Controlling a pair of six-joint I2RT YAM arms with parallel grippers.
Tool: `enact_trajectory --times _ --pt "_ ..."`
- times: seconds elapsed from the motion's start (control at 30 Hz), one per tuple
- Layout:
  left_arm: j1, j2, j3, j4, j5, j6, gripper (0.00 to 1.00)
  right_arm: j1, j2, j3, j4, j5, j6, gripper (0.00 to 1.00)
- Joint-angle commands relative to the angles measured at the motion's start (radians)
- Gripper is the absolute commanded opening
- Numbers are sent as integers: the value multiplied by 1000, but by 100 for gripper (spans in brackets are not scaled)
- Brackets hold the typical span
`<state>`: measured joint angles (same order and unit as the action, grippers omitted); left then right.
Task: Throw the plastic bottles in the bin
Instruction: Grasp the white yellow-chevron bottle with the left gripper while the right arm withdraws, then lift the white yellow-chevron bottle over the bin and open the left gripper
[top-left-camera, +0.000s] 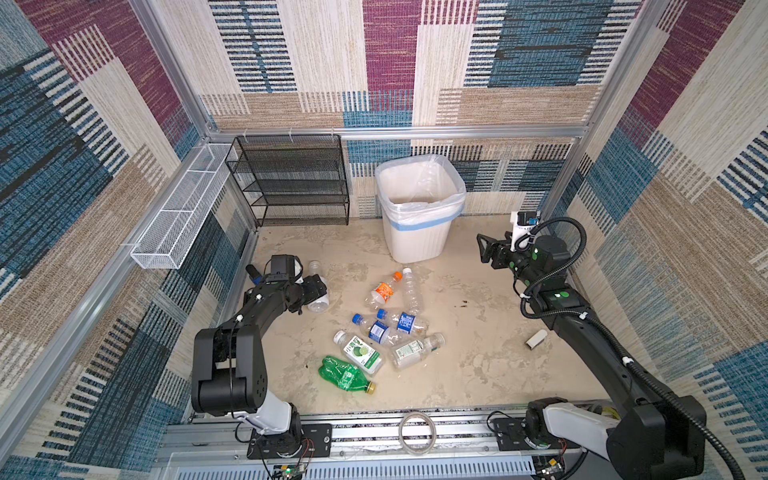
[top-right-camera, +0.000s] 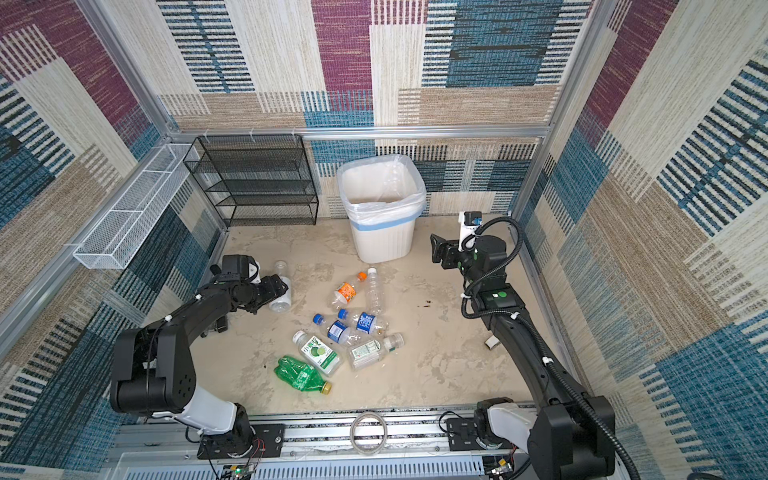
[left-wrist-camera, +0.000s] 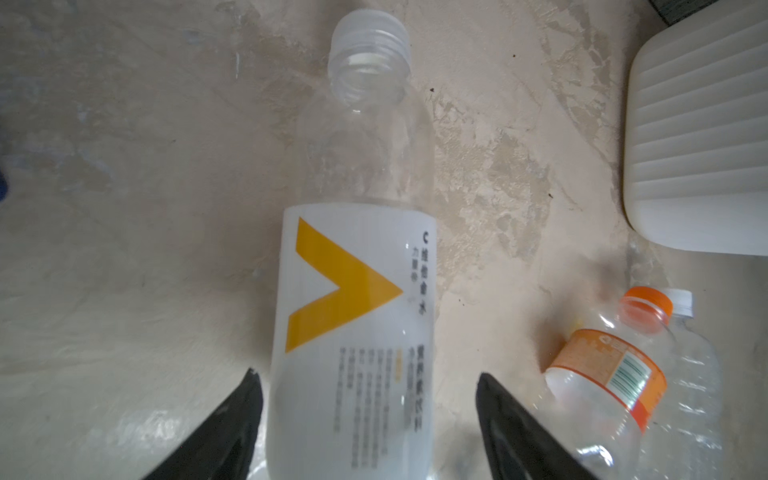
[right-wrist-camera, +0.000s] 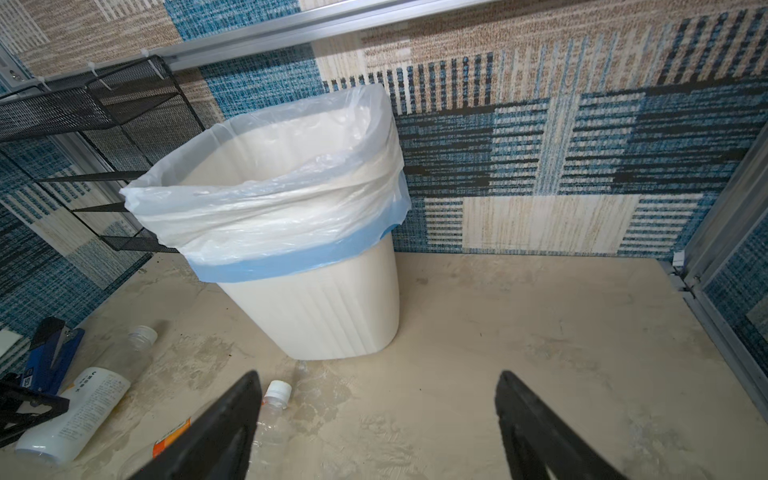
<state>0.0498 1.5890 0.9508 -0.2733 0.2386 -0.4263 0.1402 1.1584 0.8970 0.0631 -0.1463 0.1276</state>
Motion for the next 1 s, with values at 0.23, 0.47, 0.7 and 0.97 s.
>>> enact_trajectory --times 0.23,0.47,0.7,0.97 --pt "-16 108 50 54 -21 -5 64 -7 5 -22 29 -7 28 88" --pt "-23 40 17 84 0 7 53 -7 15 -31 29 -12 39 87" --pt "-48 -159 -24 137 46 24 53 -7 4 -42 3 -9 44 87" --pt "-93 -517 -95 321 73 75 58 -7 -19 -52 -17 19 50 85"
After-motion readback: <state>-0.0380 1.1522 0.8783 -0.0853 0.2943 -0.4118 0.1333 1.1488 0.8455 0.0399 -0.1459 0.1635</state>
